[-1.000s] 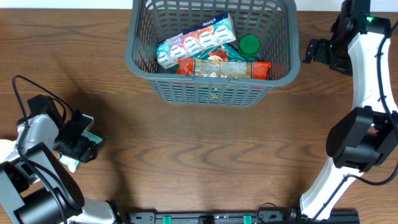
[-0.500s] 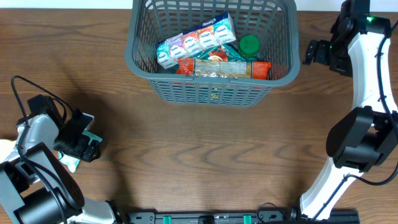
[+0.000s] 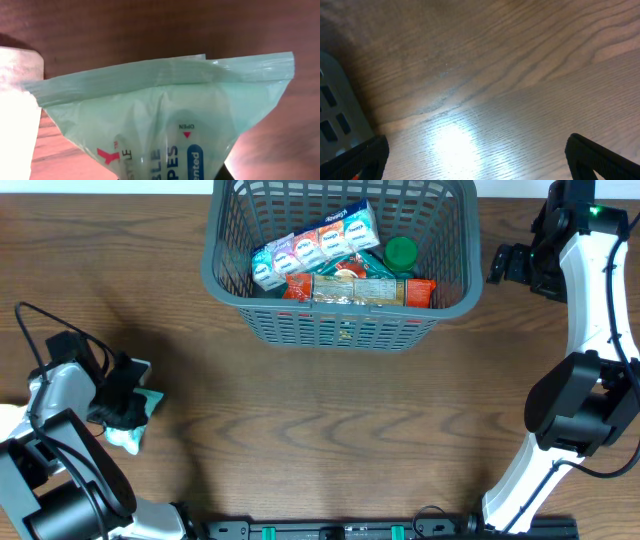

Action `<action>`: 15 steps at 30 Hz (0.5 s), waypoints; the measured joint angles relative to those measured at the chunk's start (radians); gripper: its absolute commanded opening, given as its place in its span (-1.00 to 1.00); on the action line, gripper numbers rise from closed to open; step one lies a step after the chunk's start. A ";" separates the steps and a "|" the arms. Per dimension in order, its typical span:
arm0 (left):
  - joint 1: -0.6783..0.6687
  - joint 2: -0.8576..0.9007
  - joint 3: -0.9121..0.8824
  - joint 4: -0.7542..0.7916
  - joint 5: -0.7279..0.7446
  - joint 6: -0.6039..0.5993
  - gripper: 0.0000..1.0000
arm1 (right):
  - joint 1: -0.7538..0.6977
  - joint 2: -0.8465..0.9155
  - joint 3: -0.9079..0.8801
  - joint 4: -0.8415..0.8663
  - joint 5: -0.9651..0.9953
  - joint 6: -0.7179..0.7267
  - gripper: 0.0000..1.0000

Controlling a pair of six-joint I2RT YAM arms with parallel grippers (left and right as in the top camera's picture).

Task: Pack container
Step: 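Lower the left gripper and grasp the teal wet-wipes pouch, then carry the wipes pouch with the left gripper and release it into the basket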

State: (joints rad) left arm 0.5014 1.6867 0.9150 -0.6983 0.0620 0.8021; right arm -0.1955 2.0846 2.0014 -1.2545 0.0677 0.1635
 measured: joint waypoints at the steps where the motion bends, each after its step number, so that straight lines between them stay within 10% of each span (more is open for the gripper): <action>1: -0.011 0.000 0.008 -0.005 0.004 -0.039 -0.88 | 0.000 0.000 0.000 0.002 0.000 0.000 0.99; 15: -0.241 -0.100 0.612 -0.387 0.054 -0.566 -0.89 | 0.000 0.000 0.000 0.026 0.002 -0.012 0.98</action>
State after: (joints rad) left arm 0.2607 1.5871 1.5272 -1.0855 0.1162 0.2356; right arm -0.1955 2.0846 2.0014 -1.2289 0.0700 0.1513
